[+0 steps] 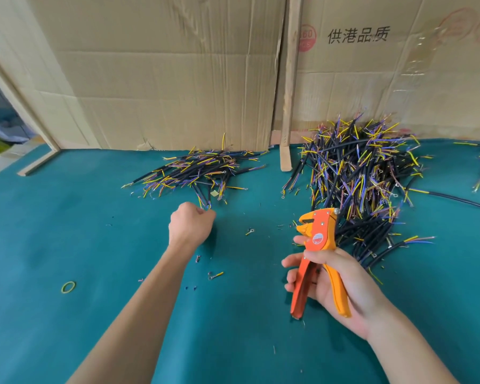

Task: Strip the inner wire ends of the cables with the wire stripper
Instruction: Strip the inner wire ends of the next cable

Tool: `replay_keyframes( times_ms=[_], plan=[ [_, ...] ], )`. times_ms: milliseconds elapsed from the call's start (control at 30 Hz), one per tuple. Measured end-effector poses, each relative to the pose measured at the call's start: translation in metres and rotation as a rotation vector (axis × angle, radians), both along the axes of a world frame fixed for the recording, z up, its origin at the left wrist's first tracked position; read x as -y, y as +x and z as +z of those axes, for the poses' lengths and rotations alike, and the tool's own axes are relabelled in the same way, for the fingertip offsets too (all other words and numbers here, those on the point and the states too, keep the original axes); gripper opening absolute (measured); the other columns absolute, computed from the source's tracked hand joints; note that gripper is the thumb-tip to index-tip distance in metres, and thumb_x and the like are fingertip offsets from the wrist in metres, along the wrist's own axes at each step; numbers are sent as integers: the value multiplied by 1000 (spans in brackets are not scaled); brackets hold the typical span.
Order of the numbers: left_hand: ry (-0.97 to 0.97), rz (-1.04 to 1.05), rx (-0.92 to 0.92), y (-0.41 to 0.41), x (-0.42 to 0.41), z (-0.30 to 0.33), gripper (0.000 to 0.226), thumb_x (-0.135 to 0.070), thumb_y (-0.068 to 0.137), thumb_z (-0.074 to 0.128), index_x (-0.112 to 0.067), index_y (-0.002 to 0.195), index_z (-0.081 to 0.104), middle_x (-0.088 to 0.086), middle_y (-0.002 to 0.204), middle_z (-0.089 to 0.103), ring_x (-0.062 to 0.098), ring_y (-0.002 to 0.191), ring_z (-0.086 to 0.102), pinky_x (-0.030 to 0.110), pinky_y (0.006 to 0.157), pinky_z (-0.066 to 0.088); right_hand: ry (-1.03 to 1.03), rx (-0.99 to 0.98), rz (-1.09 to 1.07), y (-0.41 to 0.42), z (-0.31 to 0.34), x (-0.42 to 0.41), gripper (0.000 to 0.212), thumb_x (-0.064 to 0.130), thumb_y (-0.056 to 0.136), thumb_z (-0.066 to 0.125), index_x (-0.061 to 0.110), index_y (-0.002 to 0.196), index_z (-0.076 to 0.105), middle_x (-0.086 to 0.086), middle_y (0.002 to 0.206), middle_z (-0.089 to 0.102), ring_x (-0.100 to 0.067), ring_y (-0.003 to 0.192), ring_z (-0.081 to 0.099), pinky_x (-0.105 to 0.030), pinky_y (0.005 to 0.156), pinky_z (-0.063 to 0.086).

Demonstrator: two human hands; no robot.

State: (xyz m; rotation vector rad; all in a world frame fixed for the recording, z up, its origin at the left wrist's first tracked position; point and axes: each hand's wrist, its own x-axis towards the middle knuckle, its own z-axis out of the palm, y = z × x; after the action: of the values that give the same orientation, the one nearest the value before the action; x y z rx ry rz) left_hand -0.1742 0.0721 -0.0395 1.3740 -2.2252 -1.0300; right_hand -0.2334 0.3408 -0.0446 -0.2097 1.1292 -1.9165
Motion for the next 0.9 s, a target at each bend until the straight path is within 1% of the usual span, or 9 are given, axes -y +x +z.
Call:
replay_keyframes(
  times_ms=[100, 167, 233, 400, 600, 667, 733, 800, 900],
  plan=[
    [-20, 2, -106, 20, -17, -4, 19, -20, 83, 61, -8, 69, 68, 13, 72, 71, 36, 74, 61, 33, 64, 51, -4, 0, 14, -1, 0, 0, 64, 10, 75, 72, 3, 136, 51, -33, 99, 65, -37, 73, 63, -48, 70, 58],
    [-89, -16, -132, 29, -31, -5, 19, -23, 88, 62, -15, 72, 67, 2, 67, 70, 32, 78, 66, 38, 69, 56, -2, -3, 24, -1, -1, 0, 68, 1, 72, 75, 3, 136, 50, -33, 99, 65, -37, 73, 63, -48, 70, 58],
    [-150, -21, -191, 35, -48, -7, 19, -25, 94, 60, -17, 77, 63, -2, 70, 69, 30, 78, 65, 40, 72, 55, 2, -8, 20, -1, -1, 0, 73, 3, 69, 77, 2, 136, 50, -33, 99, 65, -37, 73, 63, -48, 70, 58],
    [-261, -9, -249, 47, -95, -17, 20, -30, 102, 53, -19, 85, 50, -3, 75, 62, 29, 76, 56, 40, 66, 43, 9, 2, 19, -1, 1, 1, 67, 6, 73, 74, 1, 136, 51, -34, 99, 65, -37, 72, 63, -48, 69, 58],
    [-303, -280, -264, 62, -156, -18, 21, -31, 104, 48, -25, 84, 41, -6, 80, 56, 23, 76, 51, 41, 70, 43, 57, -40, 72, -2, 2, 0, 60, 15, 77, 69, 4, 134, 54, -36, 112, 68, -37, 75, 64, -47, 70, 59],
    [-416, -421, -300, 69, -171, -15, 19, -28, 103, 48, -23, 85, 45, -7, 81, 55, 22, 73, 52, 41, 64, 46, 70, -45, 89, -4, 2, -1, 60, 17, 77, 69, 5, 134, 56, -35, 114, 68, -40, 85, 63, -46, 73, 58],
    [-559, -533, -339, 76, -182, -15, 20, -26, 98, 50, -17, 81, 54, -6, 76, 53, 20, 64, 52, 35, 49, 46, 81, -42, 109, -4, 3, -1, 61, 18, 75, 68, 5, 134, 55, -36, 114, 68, -41, 90, 62, -43, 75, 59],
    [-665, -595, -367, 82, -188, -18, 23, -24, 94, 50, -13, 77, 59, -4, 73, 53, 19, 60, 51, 31, 44, 44, 67, -42, 115, -3, 5, -1, 60, 14, 76, 66, 3, 133, 52, -38, 112, 67, -40, 80, 64, -41, 70, 60],
    [-727, -662, -353, 90, -189, -26, 19, -26, 90, 55, -16, 74, 59, -6, 72, 50, 15, 59, 48, 29, 44, 43, 40, -36, 91, -3, 3, 0, 61, 8, 76, 66, 1, 134, 49, -40, 109, 66, -40, 73, 64, -42, 66, 59]
  ],
)
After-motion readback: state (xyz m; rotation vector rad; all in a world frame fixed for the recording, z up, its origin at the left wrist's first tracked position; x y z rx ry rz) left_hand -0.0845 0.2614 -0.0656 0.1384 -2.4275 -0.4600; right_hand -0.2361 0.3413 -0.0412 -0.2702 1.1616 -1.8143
